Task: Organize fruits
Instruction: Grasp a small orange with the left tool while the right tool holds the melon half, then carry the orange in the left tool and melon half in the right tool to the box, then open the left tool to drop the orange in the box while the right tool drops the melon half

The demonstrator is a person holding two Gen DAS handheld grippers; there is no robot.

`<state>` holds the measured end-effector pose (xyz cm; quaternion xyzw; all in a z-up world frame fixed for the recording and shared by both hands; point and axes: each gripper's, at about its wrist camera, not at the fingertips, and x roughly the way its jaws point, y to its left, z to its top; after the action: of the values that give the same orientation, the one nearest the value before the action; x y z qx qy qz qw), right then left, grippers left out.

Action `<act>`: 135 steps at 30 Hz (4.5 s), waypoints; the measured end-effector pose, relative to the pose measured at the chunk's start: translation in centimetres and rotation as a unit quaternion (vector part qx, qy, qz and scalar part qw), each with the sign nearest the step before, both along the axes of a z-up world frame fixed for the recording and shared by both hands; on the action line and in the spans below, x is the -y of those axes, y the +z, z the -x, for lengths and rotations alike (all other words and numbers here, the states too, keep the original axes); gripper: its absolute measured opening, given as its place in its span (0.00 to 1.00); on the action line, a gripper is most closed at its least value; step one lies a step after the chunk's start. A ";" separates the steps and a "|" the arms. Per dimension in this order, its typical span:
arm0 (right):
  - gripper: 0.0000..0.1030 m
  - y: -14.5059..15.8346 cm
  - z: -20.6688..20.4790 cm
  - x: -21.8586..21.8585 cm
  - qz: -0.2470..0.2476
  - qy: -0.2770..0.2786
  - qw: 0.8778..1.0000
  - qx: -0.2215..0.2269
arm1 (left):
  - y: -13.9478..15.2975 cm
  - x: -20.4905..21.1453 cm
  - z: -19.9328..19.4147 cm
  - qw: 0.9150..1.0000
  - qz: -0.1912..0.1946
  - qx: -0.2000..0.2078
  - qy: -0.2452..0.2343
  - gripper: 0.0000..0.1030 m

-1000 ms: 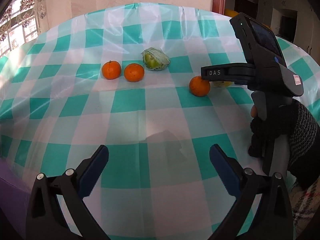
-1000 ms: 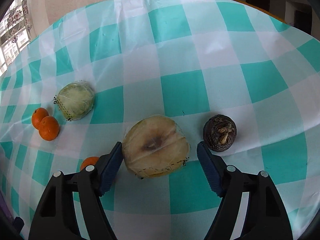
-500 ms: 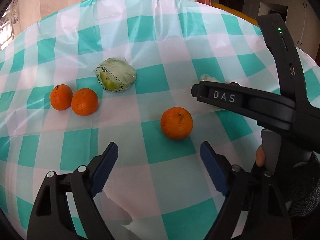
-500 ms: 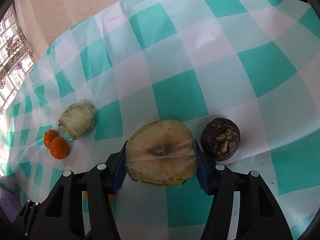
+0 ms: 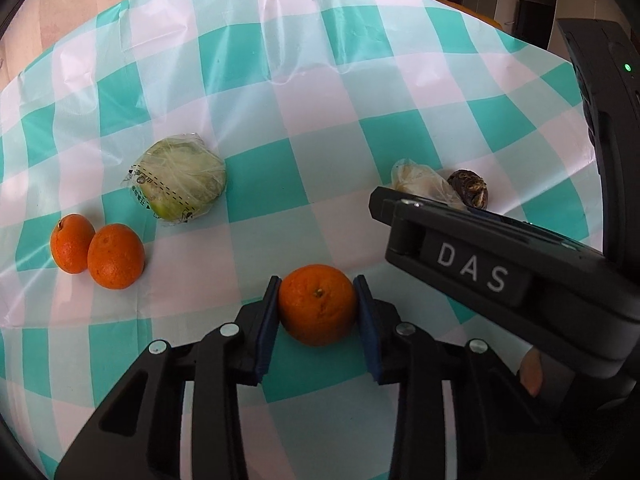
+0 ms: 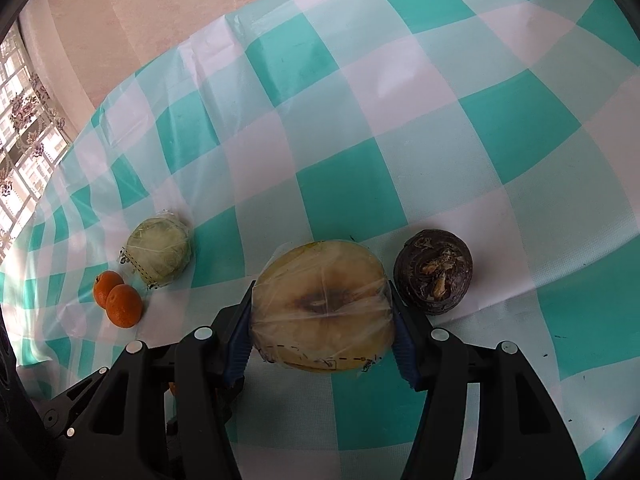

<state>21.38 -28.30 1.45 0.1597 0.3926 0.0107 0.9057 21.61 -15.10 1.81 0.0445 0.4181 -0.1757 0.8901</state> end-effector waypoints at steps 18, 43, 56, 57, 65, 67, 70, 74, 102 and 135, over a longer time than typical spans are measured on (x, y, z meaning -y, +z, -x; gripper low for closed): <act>0.56 0.6 3.1 -3.4 0.010 0.031 0.999 0.028 | 0.0 -9.9 7.0 0.973 0.166 -0.007 0.160 0.32; 0.56 0.2 11.3 -11.3 -0.006 0.145 0.989 0.021 | -1.1 -16.3 18.1 0.958 0.207 -0.022 0.198 0.33; 0.56 -0.1 16.3 -13.2 0.009 0.184 0.983 0.013 | -1.3 -18.6 23.9 0.953 0.220 -0.002 0.208 0.33; 0.56 0.0 16.7 -13.4 0.013 0.188 0.982 0.014 | -1.2 -18.7 24.2 0.953 0.222 0.003 0.208 0.33; 0.56 0.1 19.8 -14.6 0.039 0.208 0.977 0.020 | -0.3 -18.7 27.0 0.957 0.205 0.041 0.200 0.33; 0.56 0.1 20.5 -14.8 0.041 0.214 0.976 0.022 | -0.1 -18.7 27.7 0.958 0.201 0.050 0.198 0.33; 0.56 0.1 21.4 -15.0 0.044 0.220 0.974 0.023 | 0.2 -18.9 28.8 0.958 0.199 0.065 0.196 0.33; 0.56 0.2 22.1 -15.0 0.045 0.221 0.974 0.025 | 0.2 -19.3 30.6 0.958 0.189 0.085 0.199 0.33; 0.56 8.9 30.5 -26.3 0.016 0.349 0.921 0.170 | 10.3 -31.7 43.4 0.898 0.115 0.211 0.368 0.33; 0.58 5.2 31.8 -44.3 0.310 0.478 0.819 0.068 | 7.1 -36.2 44.8 0.880 -0.018 0.087 0.467 0.51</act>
<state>-10.43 15.95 6.62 -0.3378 0.3398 0.3308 0.8130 -23.14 21.07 8.89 -0.1248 0.3148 0.2726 0.9006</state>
